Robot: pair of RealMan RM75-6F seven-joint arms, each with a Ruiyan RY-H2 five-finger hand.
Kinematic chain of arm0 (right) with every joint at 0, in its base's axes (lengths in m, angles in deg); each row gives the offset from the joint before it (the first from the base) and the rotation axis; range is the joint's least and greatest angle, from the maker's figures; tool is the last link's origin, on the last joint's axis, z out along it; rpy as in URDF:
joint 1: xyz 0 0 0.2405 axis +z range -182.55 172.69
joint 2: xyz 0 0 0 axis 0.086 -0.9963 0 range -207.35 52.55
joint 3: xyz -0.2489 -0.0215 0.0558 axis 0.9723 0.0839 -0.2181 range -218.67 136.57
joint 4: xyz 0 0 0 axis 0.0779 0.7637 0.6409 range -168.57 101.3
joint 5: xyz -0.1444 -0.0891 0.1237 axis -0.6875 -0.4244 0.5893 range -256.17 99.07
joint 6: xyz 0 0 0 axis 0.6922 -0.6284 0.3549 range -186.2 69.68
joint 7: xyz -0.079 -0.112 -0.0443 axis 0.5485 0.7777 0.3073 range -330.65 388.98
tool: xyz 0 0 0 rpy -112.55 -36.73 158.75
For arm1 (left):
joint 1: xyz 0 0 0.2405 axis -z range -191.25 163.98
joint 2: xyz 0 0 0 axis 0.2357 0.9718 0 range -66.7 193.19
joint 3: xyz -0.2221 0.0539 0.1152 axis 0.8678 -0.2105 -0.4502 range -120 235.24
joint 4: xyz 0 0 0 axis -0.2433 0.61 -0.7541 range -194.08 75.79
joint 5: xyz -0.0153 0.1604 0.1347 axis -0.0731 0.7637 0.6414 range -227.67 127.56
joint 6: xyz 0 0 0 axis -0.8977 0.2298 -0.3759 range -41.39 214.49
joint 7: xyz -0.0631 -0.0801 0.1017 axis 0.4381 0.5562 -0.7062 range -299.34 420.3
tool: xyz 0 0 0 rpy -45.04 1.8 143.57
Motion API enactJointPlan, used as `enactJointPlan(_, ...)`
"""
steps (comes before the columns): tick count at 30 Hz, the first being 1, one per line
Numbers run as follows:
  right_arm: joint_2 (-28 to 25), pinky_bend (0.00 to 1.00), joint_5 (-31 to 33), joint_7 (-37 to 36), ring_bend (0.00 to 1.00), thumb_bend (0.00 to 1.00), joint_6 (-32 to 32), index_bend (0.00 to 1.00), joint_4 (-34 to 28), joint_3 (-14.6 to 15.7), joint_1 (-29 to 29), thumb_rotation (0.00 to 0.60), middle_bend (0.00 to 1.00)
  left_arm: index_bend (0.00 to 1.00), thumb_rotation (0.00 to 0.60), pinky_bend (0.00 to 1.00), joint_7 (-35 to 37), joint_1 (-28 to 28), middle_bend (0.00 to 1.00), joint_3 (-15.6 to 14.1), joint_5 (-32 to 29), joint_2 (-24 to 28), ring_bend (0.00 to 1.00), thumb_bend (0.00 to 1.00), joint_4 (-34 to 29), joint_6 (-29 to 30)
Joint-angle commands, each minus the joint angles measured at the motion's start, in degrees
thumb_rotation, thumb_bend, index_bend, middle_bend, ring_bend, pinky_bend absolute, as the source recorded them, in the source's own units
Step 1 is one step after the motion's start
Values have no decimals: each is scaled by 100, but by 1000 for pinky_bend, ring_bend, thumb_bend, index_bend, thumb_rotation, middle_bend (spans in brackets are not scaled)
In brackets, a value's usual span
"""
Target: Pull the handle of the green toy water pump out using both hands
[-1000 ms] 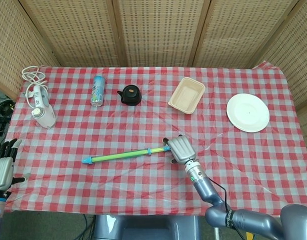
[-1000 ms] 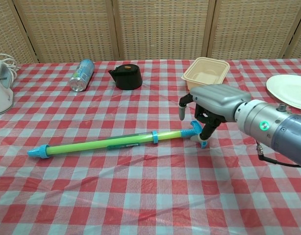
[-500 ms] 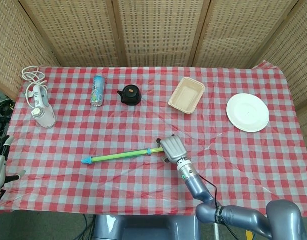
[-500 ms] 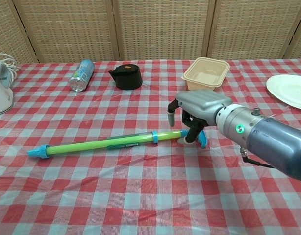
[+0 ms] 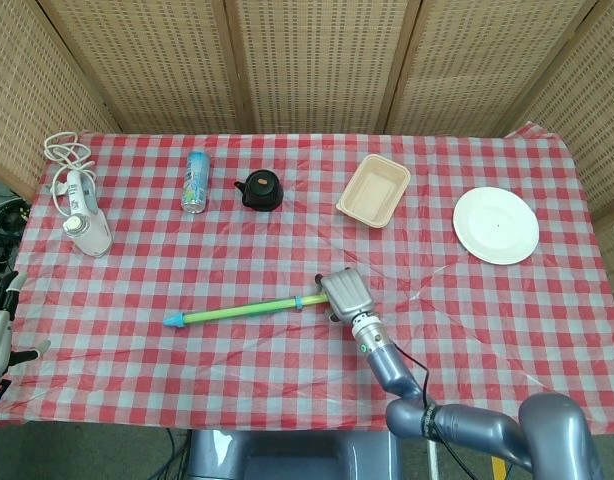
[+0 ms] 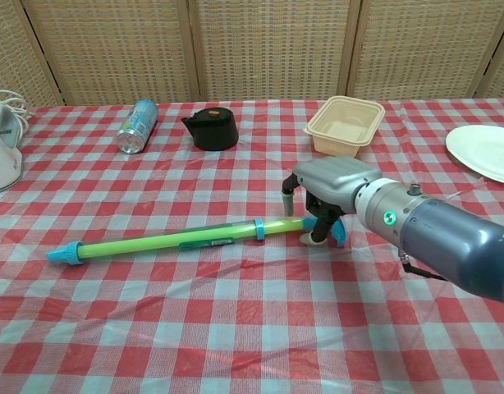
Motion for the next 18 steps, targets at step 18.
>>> enactJointPlan(18,69,536,131,-57,1000,450,-20,632,265,216,82,600,1000,0,600,0,-46,10,0,-2,-38,-25,0,13,4,10)
